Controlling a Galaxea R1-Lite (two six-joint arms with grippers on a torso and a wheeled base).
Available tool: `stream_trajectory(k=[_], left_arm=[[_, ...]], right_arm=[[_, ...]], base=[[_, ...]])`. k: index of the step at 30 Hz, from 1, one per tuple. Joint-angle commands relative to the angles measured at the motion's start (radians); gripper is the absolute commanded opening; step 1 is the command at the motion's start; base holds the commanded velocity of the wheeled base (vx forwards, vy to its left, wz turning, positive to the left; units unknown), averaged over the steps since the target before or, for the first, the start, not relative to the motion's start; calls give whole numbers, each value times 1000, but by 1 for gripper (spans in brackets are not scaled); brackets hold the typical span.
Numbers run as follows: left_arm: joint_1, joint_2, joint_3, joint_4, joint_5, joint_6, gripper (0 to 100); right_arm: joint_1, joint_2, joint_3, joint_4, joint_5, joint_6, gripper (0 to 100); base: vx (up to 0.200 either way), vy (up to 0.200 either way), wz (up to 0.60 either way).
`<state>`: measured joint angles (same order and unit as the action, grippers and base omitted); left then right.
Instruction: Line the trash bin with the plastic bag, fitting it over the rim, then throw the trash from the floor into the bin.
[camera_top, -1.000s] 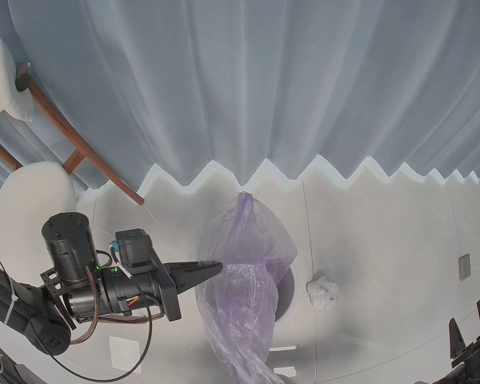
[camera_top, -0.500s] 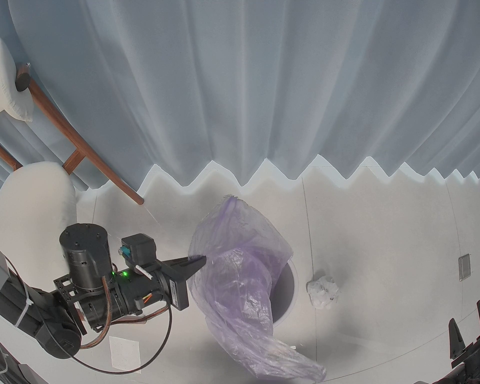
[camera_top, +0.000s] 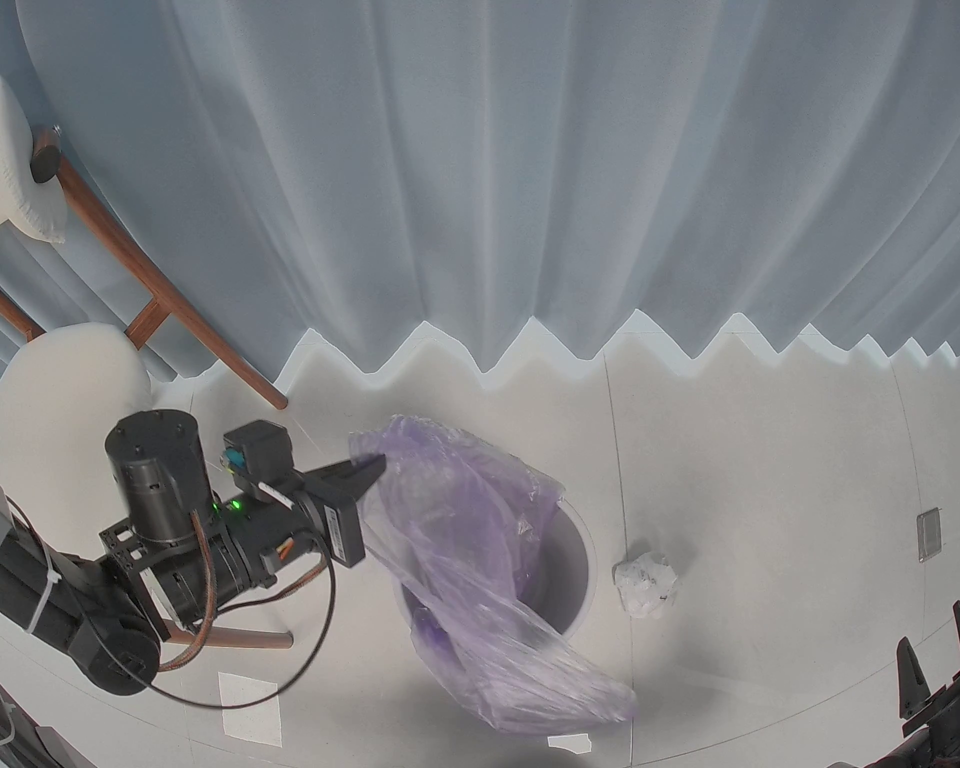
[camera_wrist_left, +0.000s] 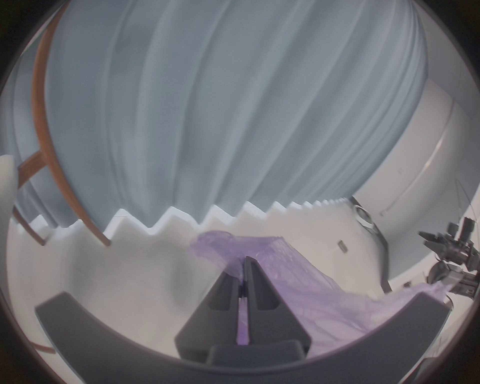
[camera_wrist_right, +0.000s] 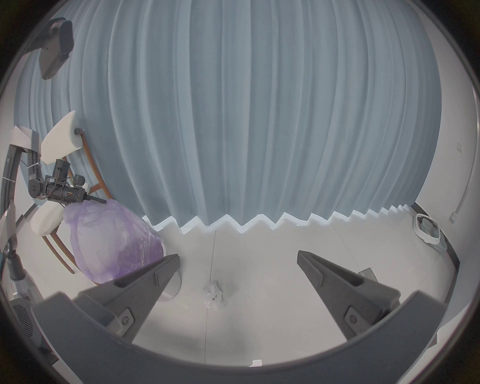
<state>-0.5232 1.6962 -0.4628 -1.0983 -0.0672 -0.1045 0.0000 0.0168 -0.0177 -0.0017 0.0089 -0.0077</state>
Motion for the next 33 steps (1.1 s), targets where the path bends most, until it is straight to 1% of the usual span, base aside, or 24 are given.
stream_trajectory(k=[1,2,3,5,8,14,15,17,18,19,20,22,24,26,28,29,30,31,33], left_arm=[[-93,-4,58,-6,-51,9,0],[-89,-3,62,-12,-72,12,0],[-89,-3,62,-12,-72,12,0],[-80,-1,64,-22,-85,19,0],[-78,2,62,-35,-85,19,0],[-80,11,58,-80,-89,14,0],[-74,13,56,-109,-91,8,0],[-61,11,61,-129,-91,8,0],[-49,11,67,-138,-91,9,0],[-49,11,67,-138,-91,9,0],[-46,13,73,-141,-91,11,0],[-49,13,70,-143,-88,8,0],[-47,14,61,-143,-88,0,0],[-49,14,53,-143,-88,-20,0],[-49,19,36,-143,-86,-32,0],[-49,19,36,-143,-86,-32,0],[-54,30,19,-143,-88,-57,0],[-54,33,9,-143,-88,-81,0],[-54,39,-14,-135,-88,-135,0]], right_arm=[[0,-17,18,0,2,-2,100],[0,-17,18,0,5,-2,100],[0,-17,18,0,5,-2,100],[0,-17,18,-1,39,-21,100],[0,-17,18,-1,40,-34,100],[0,-17,18,-1,39,-26,100],[3,-8,-27,-11,43,5,100],[31,97,-188,-29,43,72,100],[100,233,-341,-41,42,126,100],[100,233,-341,-41,42,126,100],[184,305,-429,-20,46,133,100],[245,430,-435,2,85,133,100],[295,538,-435,0,134,156,100],[334,683,-459,-11,192,262,100],[362,770,-489,-32,246,357,100],[362,770,-489,-32,246,357,100],[396,858,-515,-57,306,434,100],[407,914,-525,-73,322,466,100],[414,1008,-542,-135,327,509,100]], base=[[0,0,0],[0,0,0],[0,0,0],[0,0,0],[0,0,0],[0,0,0],[0,0,0],[0,0,0],[0,0,0],[0,0,0],[0,0,0],[0,0,0],[0,0,0],[0,0,0],[0,0,0],[0,0,0],[0,0,0],[0,0,0],[0,0,0]])
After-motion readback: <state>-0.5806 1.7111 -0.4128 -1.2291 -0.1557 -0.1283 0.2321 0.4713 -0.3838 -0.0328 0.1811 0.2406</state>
